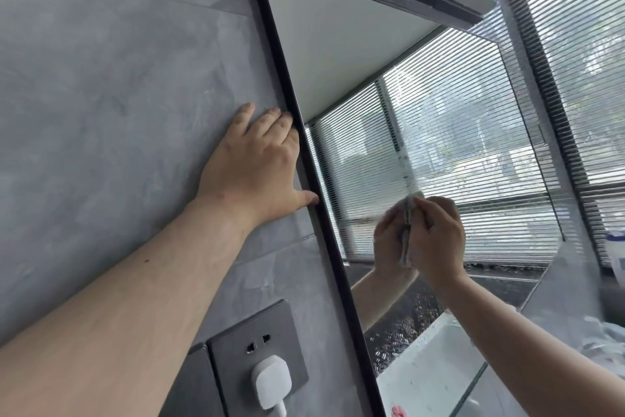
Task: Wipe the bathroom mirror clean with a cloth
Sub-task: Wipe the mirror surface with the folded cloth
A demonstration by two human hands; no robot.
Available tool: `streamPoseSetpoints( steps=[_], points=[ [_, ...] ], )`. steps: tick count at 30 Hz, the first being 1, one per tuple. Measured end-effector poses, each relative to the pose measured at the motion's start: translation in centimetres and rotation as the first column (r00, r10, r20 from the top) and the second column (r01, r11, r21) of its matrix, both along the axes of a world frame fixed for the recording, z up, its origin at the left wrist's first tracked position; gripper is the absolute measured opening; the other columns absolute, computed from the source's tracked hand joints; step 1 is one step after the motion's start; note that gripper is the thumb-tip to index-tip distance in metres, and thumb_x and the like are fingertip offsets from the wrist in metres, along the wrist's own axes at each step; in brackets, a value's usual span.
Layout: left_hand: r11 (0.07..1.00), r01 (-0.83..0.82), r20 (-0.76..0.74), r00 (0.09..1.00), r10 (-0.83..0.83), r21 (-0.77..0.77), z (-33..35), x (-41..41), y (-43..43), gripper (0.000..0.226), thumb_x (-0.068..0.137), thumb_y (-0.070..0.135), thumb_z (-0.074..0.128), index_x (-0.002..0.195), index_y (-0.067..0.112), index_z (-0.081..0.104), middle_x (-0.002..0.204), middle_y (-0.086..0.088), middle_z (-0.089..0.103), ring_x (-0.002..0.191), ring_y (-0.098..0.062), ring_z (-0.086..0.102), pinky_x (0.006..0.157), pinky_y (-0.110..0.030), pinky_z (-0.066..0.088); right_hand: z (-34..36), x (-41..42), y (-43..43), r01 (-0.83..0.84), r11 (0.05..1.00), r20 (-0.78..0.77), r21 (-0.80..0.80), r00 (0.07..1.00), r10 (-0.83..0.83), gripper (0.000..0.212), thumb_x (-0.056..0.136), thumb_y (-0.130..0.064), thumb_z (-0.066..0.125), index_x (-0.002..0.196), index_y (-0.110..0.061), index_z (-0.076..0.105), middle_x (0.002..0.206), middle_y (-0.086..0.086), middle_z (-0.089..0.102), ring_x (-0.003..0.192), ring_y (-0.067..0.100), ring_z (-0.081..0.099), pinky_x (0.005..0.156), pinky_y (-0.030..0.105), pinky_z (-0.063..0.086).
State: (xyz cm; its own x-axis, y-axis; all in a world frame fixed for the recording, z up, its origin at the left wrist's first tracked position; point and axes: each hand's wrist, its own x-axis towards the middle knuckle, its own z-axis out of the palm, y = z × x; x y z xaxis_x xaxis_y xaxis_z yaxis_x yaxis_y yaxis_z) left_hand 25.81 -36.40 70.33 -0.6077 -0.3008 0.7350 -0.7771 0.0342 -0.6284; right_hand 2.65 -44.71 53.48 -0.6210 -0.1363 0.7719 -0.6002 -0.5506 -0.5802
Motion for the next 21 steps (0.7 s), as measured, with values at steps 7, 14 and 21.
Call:
streamPoseSetpoints(
  steps=[7, 14, 21],
  points=[
    [1.0, -0.01, -0.01, 1.0, 0.01, 0.012, -0.1, 0.0, 0.1, 0.109, 0.071, 0.084, 0.049, 0.148, 0.007, 0.039, 0.158, -0.008, 0.033, 0.149, -0.021, 0.022, 0.123, -0.047, 0.006, -2.0, 5.9, 2.7, -0.105, 0.967, -0.408, -0.232, 0.913, 0.002, 0.014, 0.093, -0.012, 0.066, 0.101, -0.006, 0.077, 0.104, -0.001, 0.066, 0.09, 0.016, 0.065, 0.078, 0.033, 0.058],
    [1.0, 0.001, -0.033, 0.999, -0.001, 0.003, -0.4, 0.1, 0.0, 0.105, 0.071, 0.081, 0.045, 0.148, 0.008, 0.039, 0.159, -0.008, 0.033, 0.149, -0.021, 0.022, 0.123, -0.045, 0.007, -2.6, 5.6, 2.2, -0.104, 0.942, -0.545, -0.319, 0.833, -0.092, 0.014, 0.093, -0.011, 0.061, 0.102, -0.008, 0.071, 0.107, 0.003, 0.064, 0.087, 0.022, 0.067, 0.072, 0.036, 0.058],
    [1.0, 0.003, -0.046, 0.999, -0.004, -0.023, -0.9, 0.1, -0.1, 0.102, 0.073, 0.079, 0.046, 0.147, 0.009, 0.041, 0.158, -0.008, 0.035, 0.149, -0.023, 0.025, 0.123, -0.046, 0.009, -0.3, 2.1, 1.0, -0.011, 0.987, -0.237, -0.162, 0.971, -0.028, 0.007, 0.093, -0.004, 0.065, 0.093, -0.003, 0.073, 0.099, -0.005, 0.056, 0.079, 0.008, 0.055, 0.068, 0.04, 0.059]
  ],
)
